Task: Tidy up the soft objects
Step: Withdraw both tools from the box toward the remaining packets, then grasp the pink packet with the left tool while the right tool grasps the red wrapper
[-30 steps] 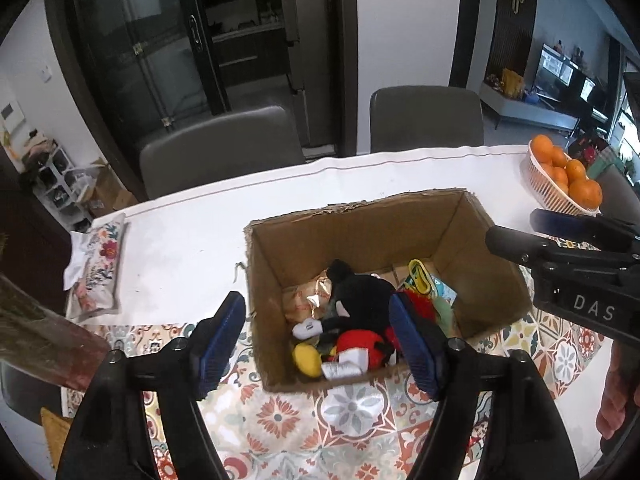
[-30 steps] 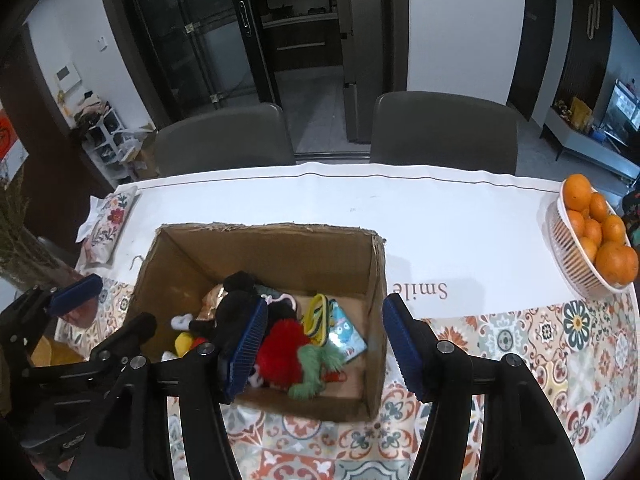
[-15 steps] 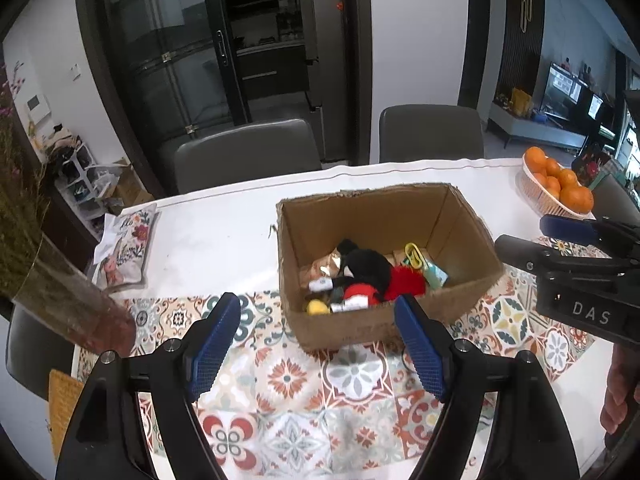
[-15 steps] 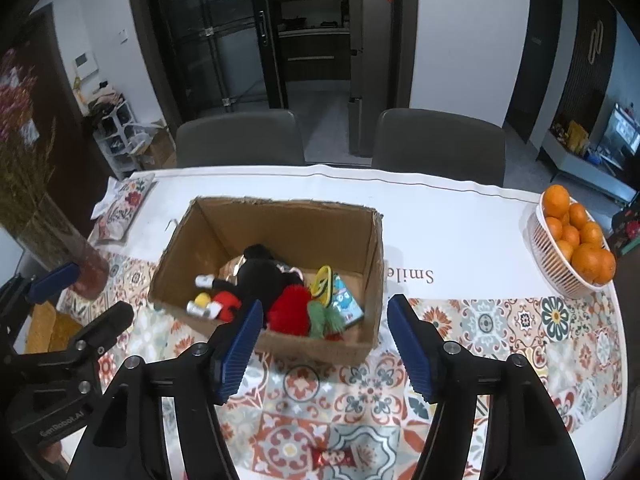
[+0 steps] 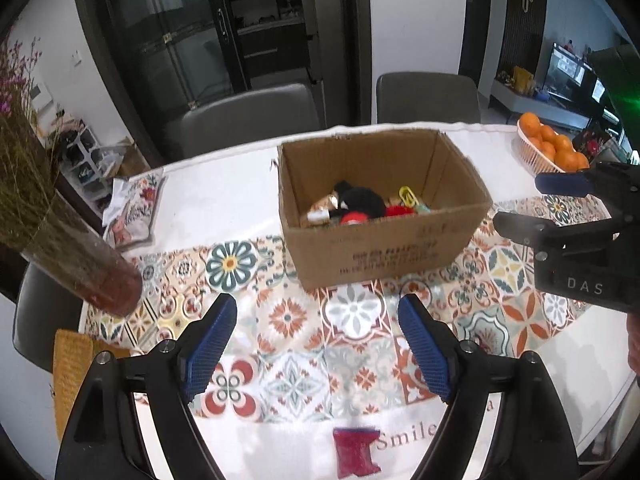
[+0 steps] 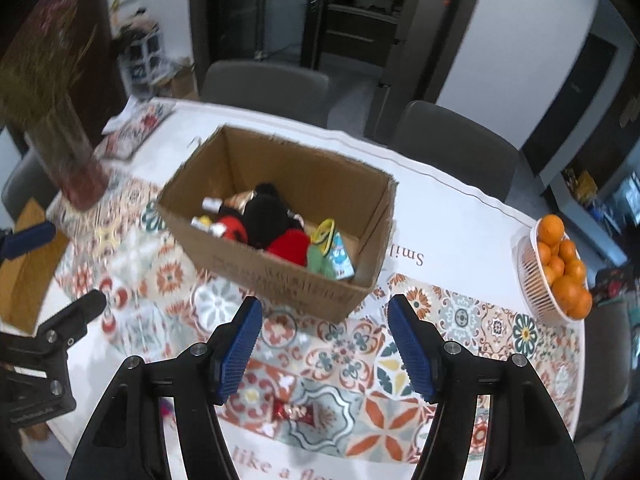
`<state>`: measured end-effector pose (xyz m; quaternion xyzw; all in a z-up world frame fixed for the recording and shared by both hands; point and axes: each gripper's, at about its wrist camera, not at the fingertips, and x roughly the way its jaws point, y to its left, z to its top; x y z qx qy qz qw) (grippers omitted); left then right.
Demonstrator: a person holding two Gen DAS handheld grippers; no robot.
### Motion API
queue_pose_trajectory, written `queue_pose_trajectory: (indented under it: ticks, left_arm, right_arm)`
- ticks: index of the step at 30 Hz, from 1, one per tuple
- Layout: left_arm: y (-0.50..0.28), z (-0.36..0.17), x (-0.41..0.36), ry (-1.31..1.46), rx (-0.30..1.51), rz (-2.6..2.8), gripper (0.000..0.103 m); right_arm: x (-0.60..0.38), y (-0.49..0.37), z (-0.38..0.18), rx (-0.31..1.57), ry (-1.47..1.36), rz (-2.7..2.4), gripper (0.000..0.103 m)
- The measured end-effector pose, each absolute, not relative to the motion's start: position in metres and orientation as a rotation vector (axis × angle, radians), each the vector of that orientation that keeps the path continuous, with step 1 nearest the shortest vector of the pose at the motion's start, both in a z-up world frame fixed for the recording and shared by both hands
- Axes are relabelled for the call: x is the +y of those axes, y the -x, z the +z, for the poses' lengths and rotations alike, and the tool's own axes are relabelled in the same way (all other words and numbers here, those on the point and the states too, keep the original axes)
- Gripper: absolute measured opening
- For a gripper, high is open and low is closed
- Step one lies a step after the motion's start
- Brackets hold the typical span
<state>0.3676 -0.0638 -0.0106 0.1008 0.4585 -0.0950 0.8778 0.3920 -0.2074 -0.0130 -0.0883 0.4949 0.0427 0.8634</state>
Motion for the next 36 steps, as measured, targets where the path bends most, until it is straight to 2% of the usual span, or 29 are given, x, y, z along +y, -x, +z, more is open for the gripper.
queue_pose_trajectory:
  ticks: [20, 36]
  left_arm:
    - [-0.344, -0.059, -0.070, -0.256, 1.199, -0.200, 0.083]
    - [-0.324, -0.123, -0.074, -0.303, 1.420, -0.208, 0.083]
  right_arm:
    - [-0.177, -0.382, -0.081, 1.380, 0.493, 0.347, 0.066]
    - [-0.159, -0.364, -0.138, 1.516, 0.753, 0.442, 0.066]
